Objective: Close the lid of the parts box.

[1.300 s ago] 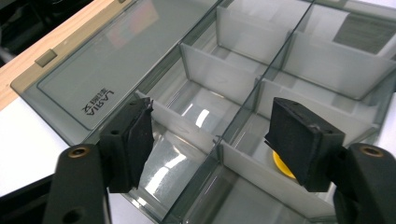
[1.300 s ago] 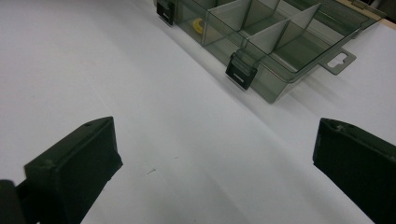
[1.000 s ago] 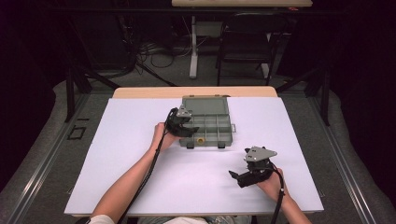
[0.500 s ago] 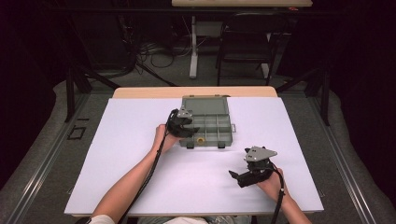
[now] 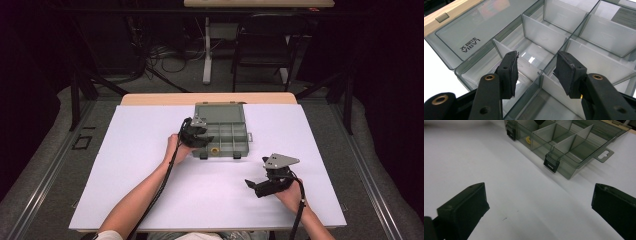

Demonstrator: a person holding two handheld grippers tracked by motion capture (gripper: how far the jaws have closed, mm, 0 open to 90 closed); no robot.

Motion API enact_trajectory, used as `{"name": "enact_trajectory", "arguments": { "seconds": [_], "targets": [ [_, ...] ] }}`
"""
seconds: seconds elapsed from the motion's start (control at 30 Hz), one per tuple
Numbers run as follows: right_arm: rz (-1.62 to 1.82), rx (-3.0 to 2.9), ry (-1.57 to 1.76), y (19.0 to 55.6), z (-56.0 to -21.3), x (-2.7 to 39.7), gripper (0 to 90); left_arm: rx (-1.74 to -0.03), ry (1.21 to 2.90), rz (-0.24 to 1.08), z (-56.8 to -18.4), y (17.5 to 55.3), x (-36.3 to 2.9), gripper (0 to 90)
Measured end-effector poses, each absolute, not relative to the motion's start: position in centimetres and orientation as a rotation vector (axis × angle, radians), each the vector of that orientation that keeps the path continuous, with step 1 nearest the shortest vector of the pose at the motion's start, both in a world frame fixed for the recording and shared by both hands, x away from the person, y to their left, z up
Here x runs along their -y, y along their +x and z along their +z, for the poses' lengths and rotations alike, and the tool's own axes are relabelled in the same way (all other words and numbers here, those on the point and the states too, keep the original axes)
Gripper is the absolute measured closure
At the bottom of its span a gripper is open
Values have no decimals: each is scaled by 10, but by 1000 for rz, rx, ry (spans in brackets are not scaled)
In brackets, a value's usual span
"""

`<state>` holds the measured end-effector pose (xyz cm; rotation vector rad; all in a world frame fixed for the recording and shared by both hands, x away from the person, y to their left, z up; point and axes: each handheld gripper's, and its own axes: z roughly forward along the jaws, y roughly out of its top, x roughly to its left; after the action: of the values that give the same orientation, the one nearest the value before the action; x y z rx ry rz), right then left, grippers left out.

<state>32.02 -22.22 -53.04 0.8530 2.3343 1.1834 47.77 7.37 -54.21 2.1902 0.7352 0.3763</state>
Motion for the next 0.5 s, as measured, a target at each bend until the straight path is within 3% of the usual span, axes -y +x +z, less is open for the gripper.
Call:
{"name": "enact_trajectory", "arguments": {
  "seconds": [0.5],
  "targets": [
    [1164,-2335,865,345,-525,216,0,-738,2190,384,-542,476,-74,539]
  ]
}}
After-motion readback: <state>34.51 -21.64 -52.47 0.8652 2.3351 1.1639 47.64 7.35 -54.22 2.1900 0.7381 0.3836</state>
